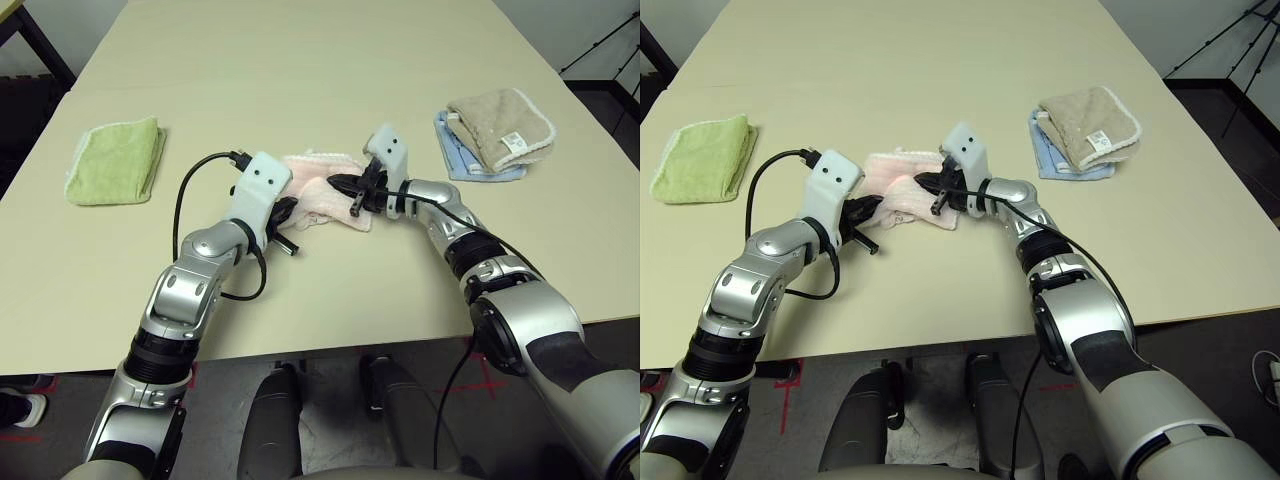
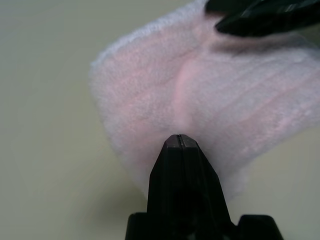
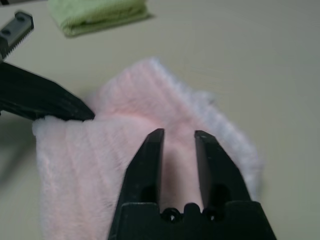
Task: Fold the towel and set it aside.
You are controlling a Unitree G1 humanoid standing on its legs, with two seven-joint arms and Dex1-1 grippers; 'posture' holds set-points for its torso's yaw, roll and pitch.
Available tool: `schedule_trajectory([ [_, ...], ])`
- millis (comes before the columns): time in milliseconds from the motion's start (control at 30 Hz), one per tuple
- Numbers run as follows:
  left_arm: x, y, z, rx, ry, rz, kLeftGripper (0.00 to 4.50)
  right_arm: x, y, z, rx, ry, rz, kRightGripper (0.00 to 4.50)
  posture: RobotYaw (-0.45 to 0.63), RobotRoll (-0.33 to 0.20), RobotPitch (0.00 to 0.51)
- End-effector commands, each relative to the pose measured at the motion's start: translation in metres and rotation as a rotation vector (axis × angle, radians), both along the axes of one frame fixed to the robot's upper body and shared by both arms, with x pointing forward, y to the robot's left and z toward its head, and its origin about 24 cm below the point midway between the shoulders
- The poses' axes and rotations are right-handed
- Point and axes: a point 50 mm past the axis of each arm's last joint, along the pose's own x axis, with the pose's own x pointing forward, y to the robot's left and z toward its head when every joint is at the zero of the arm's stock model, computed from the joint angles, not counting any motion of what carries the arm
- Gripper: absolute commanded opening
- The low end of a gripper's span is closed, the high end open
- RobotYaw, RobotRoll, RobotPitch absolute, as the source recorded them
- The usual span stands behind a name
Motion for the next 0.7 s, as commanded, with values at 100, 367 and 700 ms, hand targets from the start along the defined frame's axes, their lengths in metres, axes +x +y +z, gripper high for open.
schedule_trajectory([
  [100, 0.008, 0.005, 0.026, -0.026, -0.080, 0.005, 0.98, 0.002, -0.006, 0.010, 0.024, -0.014, -0.024, 3.67, -0.03, 0.000, 0.189],
  [367, 0.032, 0.003, 0.023, 0.040, -0.115, -0.008, 4.10, 0.001, 0.021, -0.008, 0.005, 0.034, -0.021, 4.50, -0.02, 0.000, 0.183],
  [700, 0.017, 0.008, 0.037, -0.128, -0.163, 0.014, 4.48, -0.006, 0.012, 0.002, 0.067, -0.005, 0.013, 4.50, -0.02, 0.000, 0.184],
])
